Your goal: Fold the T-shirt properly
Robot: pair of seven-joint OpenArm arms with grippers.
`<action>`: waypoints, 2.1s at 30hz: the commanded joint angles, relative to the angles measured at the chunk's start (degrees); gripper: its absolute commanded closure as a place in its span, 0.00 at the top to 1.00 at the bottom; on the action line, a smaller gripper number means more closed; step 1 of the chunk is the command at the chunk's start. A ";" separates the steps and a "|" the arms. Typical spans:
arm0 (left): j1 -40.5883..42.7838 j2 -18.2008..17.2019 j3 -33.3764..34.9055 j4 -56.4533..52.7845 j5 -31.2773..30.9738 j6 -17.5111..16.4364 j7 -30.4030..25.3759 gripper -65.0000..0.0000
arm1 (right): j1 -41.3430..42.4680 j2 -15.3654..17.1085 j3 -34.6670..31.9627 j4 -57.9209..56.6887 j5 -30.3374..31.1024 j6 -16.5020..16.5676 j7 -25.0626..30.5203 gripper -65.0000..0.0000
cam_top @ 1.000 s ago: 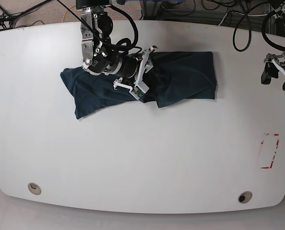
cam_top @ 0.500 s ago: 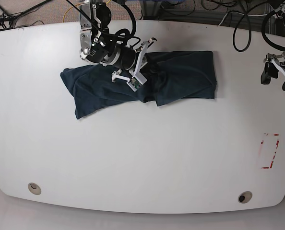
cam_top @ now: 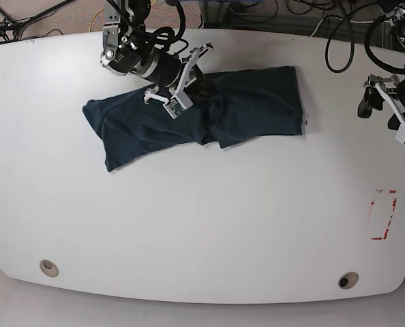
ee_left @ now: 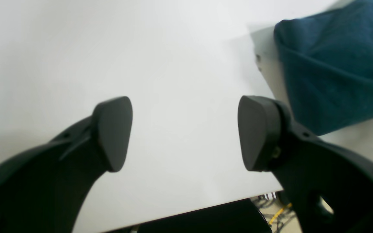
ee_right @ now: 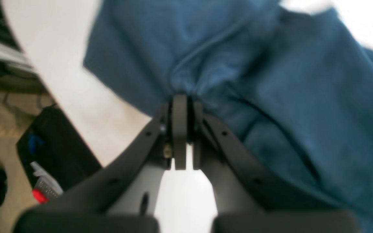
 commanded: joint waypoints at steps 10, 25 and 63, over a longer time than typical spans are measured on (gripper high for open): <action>-0.53 -1.01 5.37 0.81 -0.69 -0.18 -1.11 0.72 | -1.58 -0.29 1.84 1.25 1.14 0.12 1.17 0.09; -2.99 7.96 18.12 0.81 -0.69 -0.10 -1.11 0.72 | -1.75 -0.03 9.93 4.15 2.81 0.12 1.25 0.47; -1.41 12.26 36.67 -15.63 22.43 -0.18 -12.54 0.13 | 29.55 17.20 36.65 -33.22 9.49 0.12 -6.92 0.84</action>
